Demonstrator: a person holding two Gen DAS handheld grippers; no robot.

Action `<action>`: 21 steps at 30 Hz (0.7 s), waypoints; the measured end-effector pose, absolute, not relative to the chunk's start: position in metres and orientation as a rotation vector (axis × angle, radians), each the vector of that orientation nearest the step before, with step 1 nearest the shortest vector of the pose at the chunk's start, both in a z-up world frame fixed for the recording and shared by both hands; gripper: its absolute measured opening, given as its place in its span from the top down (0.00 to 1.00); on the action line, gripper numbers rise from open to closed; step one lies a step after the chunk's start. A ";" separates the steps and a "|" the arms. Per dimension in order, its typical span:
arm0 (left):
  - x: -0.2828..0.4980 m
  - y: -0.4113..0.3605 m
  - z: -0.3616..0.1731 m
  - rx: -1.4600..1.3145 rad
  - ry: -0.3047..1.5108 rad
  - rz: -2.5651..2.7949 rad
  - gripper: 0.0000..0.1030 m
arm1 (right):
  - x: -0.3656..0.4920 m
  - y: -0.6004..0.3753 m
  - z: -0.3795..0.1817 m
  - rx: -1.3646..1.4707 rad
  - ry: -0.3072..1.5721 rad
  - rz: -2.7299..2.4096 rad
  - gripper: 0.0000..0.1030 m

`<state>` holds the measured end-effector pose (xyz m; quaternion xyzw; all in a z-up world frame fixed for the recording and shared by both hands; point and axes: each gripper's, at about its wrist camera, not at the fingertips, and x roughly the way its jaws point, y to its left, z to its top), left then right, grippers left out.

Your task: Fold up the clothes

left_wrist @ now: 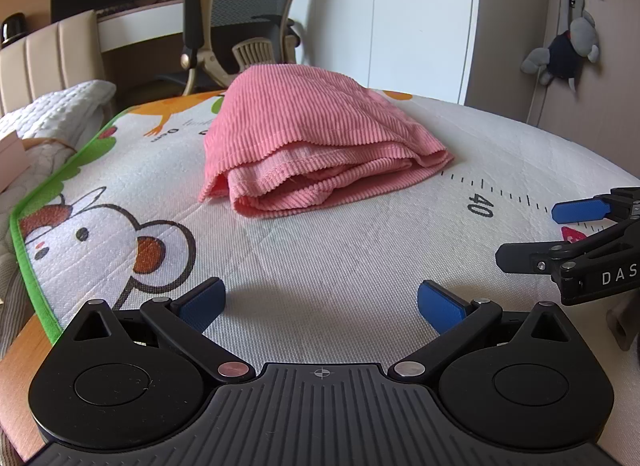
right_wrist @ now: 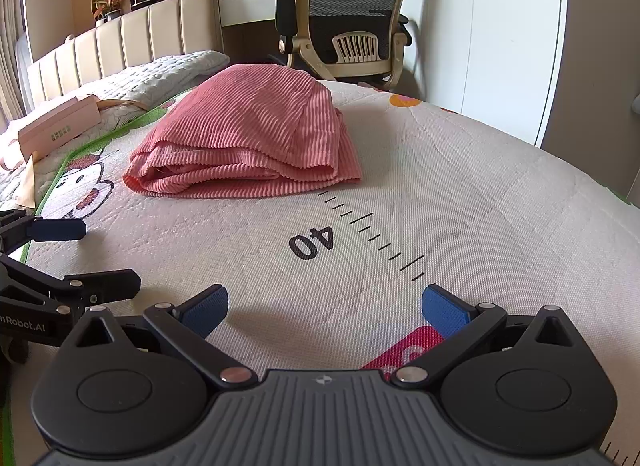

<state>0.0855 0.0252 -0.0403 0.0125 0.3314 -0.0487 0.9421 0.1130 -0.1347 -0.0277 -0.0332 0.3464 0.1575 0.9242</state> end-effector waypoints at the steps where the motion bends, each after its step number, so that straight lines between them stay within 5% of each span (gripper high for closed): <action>1: 0.086 0.025 -0.040 0.026 0.676 -0.099 0.00 | 0.113 -0.135 -0.028 -0.067 0.711 0.323 0.00; 21: 0.086 0.026 -0.040 0.025 0.675 -0.100 0.00 | 0.113 -0.137 -0.028 -0.060 0.709 0.327 0.00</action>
